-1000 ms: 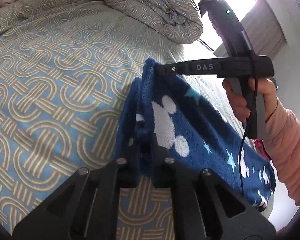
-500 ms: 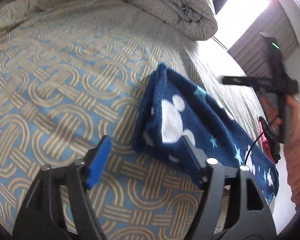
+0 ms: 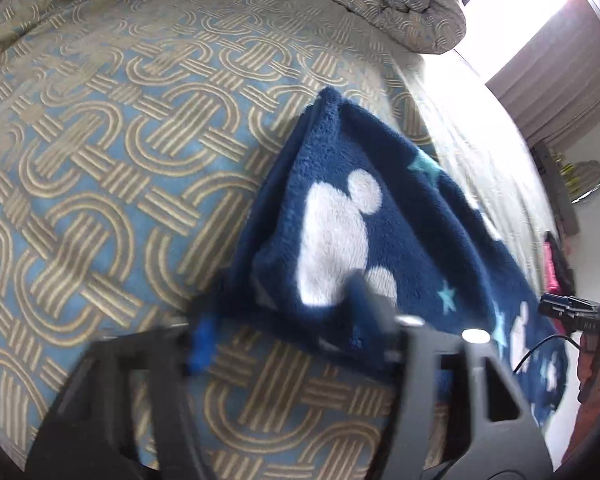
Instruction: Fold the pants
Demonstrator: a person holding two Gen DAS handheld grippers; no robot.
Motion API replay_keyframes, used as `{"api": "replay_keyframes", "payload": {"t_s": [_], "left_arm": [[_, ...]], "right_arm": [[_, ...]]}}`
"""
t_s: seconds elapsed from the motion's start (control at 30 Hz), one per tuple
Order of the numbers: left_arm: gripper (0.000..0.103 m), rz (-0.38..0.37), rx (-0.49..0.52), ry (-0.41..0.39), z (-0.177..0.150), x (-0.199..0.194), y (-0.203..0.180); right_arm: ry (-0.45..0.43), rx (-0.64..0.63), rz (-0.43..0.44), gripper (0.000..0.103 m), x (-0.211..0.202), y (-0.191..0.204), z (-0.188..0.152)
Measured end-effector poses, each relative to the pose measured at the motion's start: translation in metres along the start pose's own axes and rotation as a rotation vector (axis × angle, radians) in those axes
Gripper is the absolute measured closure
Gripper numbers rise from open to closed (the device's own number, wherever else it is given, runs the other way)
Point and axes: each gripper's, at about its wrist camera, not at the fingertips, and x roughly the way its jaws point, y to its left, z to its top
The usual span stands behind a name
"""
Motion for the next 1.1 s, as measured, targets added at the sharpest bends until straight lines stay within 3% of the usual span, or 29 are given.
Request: {"api": "replay_keyframes", "payload": {"t_s": [0.07,0.1,0.13,0.2,0.23,0.27,0.3,0.33,0.4,0.47,0.53,0.6,0.63,0.67,0.7,0.83,1.0,1.1], "left_arm": [[0.075,-0.003,-0.012,-0.012,0.001,-0.001,0.001],[0.076,-0.02,-0.03,-0.017,0.002,-0.002,0.003],[0.077,-0.018,-0.04,-0.022,0.005,-0.002,0.003],[0.078,-0.013,-0.045,-0.026,0.007,-0.002,0.004],[0.078,-0.015,-0.049,-0.024,0.007,-0.002,0.005],[0.078,-0.015,-0.049,-0.023,0.007,-0.003,0.005],[0.077,-0.016,-0.046,-0.023,0.007,-0.004,0.005],[0.075,-0.016,-0.039,-0.023,0.005,-0.005,0.004],[0.066,-0.01,-0.029,-0.018,0.002,-0.008,0.004],[0.037,-0.024,-0.048,-0.001,-0.002,-0.007,0.009],[0.036,-0.037,-0.058,-0.001,-0.004,-0.003,0.011],[0.036,-0.029,-0.047,-0.001,-0.003,0.0,0.008],[0.043,-0.023,-0.043,-0.006,-0.002,0.0,0.006],[0.065,-0.015,-0.039,-0.009,-0.001,0.001,0.005],[0.073,-0.03,-0.036,-0.002,0.001,0.002,0.005],[0.078,-0.082,-0.1,0.004,0.005,-0.001,0.011],[0.078,-0.048,-0.06,-0.005,0.005,-0.004,0.004],[0.078,-0.025,-0.037,-0.004,0.007,-0.004,0.0]], "right_arm": [[-0.002,-0.051,-0.063,0.047,0.02,0.007,0.002],[-0.007,-0.058,-0.126,0.057,0.03,0.009,0.005],[-0.013,-0.031,-0.175,0.094,0.039,0.008,0.01],[-0.06,0.11,-0.16,0.103,0.043,-0.002,0.022],[-0.095,0.136,-0.232,0.103,0.043,-0.006,0.031],[-0.1,0.152,-0.245,0.103,0.044,-0.009,0.034],[-0.096,0.181,-0.205,0.103,0.043,-0.013,0.037],[-0.095,0.212,-0.103,0.101,0.04,-0.016,0.037],[-0.093,0.202,0.033,0.098,0.029,-0.014,0.034],[-0.094,0.149,0.068,0.087,0.015,-0.001,0.027],[-0.108,0.1,0.066,0.074,0.002,0.014,0.019],[-0.123,0.057,0.075,0.066,-0.007,0.031,0.01],[-0.129,0.046,0.077,0.061,-0.011,0.04,0.006],[-0.141,0.039,0.086,0.06,-0.015,0.048,0.002],[-0.149,0.035,0.101,0.059,-0.019,0.056,-0.002],[-0.173,0.021,0.171,0.059,-0.029,0.081,-0.019],[-0.194,-0.003,0.234,0.059,-0.057,0.101,-0.024],[-0.286,-0.098,0.249,0.059,-0.097,0.132,-0.034]]}}
